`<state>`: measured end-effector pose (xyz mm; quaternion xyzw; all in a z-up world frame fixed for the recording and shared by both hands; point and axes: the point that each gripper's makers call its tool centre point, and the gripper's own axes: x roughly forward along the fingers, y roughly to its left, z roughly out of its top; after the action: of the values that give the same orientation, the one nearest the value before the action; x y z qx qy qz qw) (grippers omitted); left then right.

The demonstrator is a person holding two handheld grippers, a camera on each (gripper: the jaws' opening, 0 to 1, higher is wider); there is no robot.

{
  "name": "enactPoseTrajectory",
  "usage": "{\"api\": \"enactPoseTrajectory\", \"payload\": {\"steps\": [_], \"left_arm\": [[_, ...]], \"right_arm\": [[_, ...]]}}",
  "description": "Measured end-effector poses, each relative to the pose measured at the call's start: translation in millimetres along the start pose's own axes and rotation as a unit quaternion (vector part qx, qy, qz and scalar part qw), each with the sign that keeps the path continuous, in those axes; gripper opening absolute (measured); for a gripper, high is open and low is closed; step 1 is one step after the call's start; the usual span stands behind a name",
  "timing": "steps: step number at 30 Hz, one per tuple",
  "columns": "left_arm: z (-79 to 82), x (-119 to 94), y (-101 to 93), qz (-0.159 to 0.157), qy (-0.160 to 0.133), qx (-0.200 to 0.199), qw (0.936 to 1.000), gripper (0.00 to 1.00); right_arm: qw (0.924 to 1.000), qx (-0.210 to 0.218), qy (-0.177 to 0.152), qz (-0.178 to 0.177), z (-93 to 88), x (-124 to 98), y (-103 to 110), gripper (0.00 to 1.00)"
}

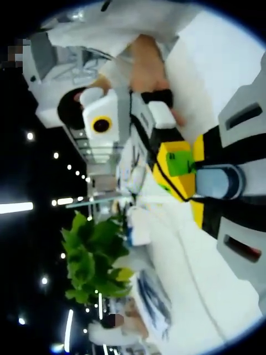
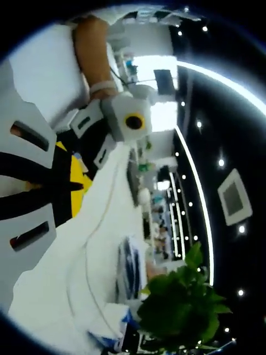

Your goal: Pick up the paper insert the paper into the punch align the paper edges press the punch to punch holes

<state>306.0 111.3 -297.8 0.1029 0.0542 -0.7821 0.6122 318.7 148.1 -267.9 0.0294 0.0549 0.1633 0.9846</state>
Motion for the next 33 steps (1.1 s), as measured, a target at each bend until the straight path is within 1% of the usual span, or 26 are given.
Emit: {"api": "enactPoseTrajectory", "payload": {"steps": [1, 2, 3, 4, 5, 6, 7, 8, 9, 10, 12, 13, 14, 16, 19, 22, 25, 28, 29, 30, 32, 33], "left_arm": [[0.3, 0, -0.4, 0.000, 0.000, -0.001, 1.0000, 0.24], [0.5, 0, -0.4, 0.002, 0.000, -0.001, 1.0000, 0.24], [0.7, 0, -1.0, 0.001, 0.000, -0.001, 1.0000, 0.24], [1.0, 0, -1.3, 0.002, 0.000, -0.003, 1.0000, 0.24], [1.1, 0, -1.7, 0.002, 0.000, -0.002, 1.0000, 0.24], [1.4, 0, -2.0, 0.003, 0.001, -0.004, 1.0000, 0.24], [1.8, 0, -2.4, 0.003, 0.000, -0.003, 1.0000, 0.24], [1.9, 1, -2.3, 0.004, 0.000, -0.003, 1.0000, 0.24], [2.4, 1, -2.4, 0.004, -0.001, -0.001, 1.0000, 0.24], [1.8, 1, 1.0, 0.002, 0.000, -0.009, 1.0000, 0.24], [1.7, 1, 8.8, 0.003, 0.000, -0.007, 1.0000, 0.25], [1.5, 1, 13.8, 0.002, 0.000, -0.007, 1.0000, 0.25], [1.8, 1, 13.9, 0.003, -0.001, -0.005, 1.0000, 0.25], [2.4, 0, 6.1, 0.004, -0.001, -0.002, 1.0000, 0.25], [2.6, 1, 13.6, 0.004, -0.002, -0.001, 1.0000, 0.25], [5.1, 0, 10.8, 0.004, -0.007, -0.003, 1.0000, 0.26], [14.3, -1, 7.8, -0.001, -0.032, -0.017, 0.9994, 0.32], [24.7, -4, 9.0, -0.002, -0.059, -0.031, 0.9978, 0.42], [27.4, -5, 10.2, -0.002, -0.066, -0.036, 0.9972, 0.44], [31.1, -5, 2.9, -0.001, -0.072, -0.039, 0.9966, 0.45], [34.2, -7, 1.0, -0.001, -0.078, -0.043, 0.9960, 0.45], [35.8, -8, 1.0, -0.001, -0.081, -0.046, 0.9957, 0.46]], "right_arm": [[0.9998, -0.014, -0.012, 0.005, 4.5, -1, 3, 0.03], [0.9995, -0.019, -0.025, 0.007, 9.8, -2, 6, 0.03], [0.9989, -0.018, -0.042, 0.005, 17.2, 2, 3, 0.03], [0.9979, -0.023, -0.060, 0.011, 23.9, 2, 6, 0.03], [0.9978, -0.024, -0.060, 0.010, 23.7, 1, 7, 0.03], [0.9972, -0.052, -0.053, -0.003, 20.9, 0, 5, 0.03], [0.9950, -0.068, -0.073, 0.004, 29.0, -1, 6, 0.04], [0.9937, -0.058, -0.094, 0.020, 38.0, -2, 10, 0.04], [0.9972, -0.045, -0.058, 0.012, 26.0, -1, 9, 0.04], [0.9944, -0.083, -0.065, 0.004, 30.6, -3, 8, 0.04], [0.9934, -0.092, -0.068, -0.006, 33.7, -4, 7, 0.04], [0.9932, -0.092, -0.071, -0.008, 35.4, -6, 6, 0.04], [0.9920, -0.092, -0.083, -0.023, 41.4, -9, 3, 0.05], [0.9908, -0.092, -0.090, -0.041, 44.8, -14, -2, 0.05], [0.9914, -0.080, -0.091, -0.050, 43.6, -14, -8, 0.09], [0.9917, -0.077, -0.089, -0.053, 42.0, -14, -8, 0.14], [0.9913, -0.080, -0.089, -0.055, 41.6, -13, -8, 0.18], [0.9902, -0.076, -0.101, -0.059, 45.3, -14, -11, 0.25], [0.9901, -0.067, -0.104, -0.066, 46.6, -15, -16, 0.27], [0.9903, -0.058, -0.105, -0.069, 46.9, -16, -19, 0.29], [0.9900, -0.049, -0.112, -0.070, 48.2, -18, -22, 0.29], [0.9894, -0.040, -0.121, -0.069, 51.1, -20, -23, 0.29]]}}
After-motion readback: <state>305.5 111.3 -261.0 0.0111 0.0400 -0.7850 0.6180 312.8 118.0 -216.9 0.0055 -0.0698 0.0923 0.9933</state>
